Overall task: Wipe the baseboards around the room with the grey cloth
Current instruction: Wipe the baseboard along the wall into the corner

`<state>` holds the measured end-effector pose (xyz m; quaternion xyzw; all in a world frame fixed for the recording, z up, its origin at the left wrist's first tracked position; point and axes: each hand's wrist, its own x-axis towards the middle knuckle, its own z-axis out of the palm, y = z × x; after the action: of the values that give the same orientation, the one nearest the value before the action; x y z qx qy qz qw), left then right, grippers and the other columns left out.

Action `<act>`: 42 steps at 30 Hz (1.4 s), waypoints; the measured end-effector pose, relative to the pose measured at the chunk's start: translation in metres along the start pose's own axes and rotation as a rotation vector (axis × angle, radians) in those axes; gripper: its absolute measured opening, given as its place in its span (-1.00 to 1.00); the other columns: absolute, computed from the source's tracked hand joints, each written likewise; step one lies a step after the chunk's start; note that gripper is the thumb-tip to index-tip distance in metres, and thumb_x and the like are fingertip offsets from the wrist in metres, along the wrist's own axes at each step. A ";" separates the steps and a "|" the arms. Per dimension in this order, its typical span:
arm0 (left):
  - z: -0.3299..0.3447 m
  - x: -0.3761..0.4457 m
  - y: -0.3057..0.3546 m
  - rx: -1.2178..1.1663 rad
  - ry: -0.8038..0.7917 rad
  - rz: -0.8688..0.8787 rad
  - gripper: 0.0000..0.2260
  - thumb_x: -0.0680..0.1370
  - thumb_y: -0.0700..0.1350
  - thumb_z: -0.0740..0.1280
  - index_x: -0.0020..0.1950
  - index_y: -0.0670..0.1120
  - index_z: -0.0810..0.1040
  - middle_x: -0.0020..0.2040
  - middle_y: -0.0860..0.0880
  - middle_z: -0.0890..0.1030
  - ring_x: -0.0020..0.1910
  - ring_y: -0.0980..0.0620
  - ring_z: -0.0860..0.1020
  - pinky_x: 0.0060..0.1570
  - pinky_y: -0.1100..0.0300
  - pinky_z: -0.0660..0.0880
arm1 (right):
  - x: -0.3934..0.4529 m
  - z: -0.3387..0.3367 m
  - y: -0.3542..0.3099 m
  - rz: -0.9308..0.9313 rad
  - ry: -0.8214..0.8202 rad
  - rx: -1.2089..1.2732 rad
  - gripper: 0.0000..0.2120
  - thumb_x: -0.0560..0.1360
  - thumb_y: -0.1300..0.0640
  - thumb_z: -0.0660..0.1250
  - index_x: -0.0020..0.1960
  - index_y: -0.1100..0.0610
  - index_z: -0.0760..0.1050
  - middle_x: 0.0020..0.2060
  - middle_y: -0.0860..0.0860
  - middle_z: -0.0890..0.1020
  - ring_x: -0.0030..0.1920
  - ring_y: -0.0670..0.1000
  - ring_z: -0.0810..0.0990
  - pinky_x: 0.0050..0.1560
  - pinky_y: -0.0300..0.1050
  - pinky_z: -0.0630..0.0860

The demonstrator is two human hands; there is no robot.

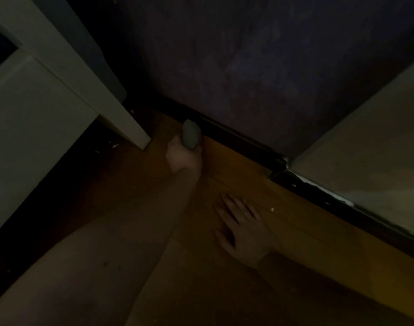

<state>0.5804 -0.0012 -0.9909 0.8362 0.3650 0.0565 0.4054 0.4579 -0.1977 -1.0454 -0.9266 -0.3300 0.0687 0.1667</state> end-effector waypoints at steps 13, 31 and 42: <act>0.033 -0.079 0.010 -0.009 -0.256 0.178 -0.74 0.44 -0.20 0.47 0.12 -0.18 0.63 0.08 -0.18 0.64 0.08 -0.14 0.60 0.04 0.12 0.46 | -0.001 0.005 -0.001 0.010 0.028 0.002 -0.51 0.57 -0.20 0.14 0.41 0.01 0.38 0.36 0.09 0.50 0.42 0.14 0.34 0.50 0.06 0.03; -0.042 0.005 -0.003 0.018 0.036 0.264 -0.51 0.52 -0.07 0.47 0.43 -0.09 0.47 0.32 -0.13 0.50 0.25 -0.03 0.48 0.12 0.40 0.24 | -0.003 0.002 0.003 -0.010 -0.024 0.005 -0.37 0.56 -0.21 0.17 0.57 -0.01 0.19 0.58 0.02 0.14 0.57 0.01 0.07 0.55 0.01 -0.15; -0.017 -0.007 0.016 -0.102 0.044 0.177 -0.53 0.51 -0.11 0.46 0.40 -0.12 0.51 0.29 -0.12 0.59 0.23 -0.06 0.55 0.24 0.08 0.49 | 0.001 0.001 0.000 -0.019 -0.008 0.005 -0.38 0.55 -0.20 0.21 0.54 0.01 0.26 0.56 0.03 0.22 0.57 0.03 0.12 0.53 0.08 0.01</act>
<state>0.5779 -0.0013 -0.9670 0.8420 0.2950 0.1292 0.4328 0.4584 -0.1965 -1.0461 -0.9227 -0.3393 0.0715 0.1685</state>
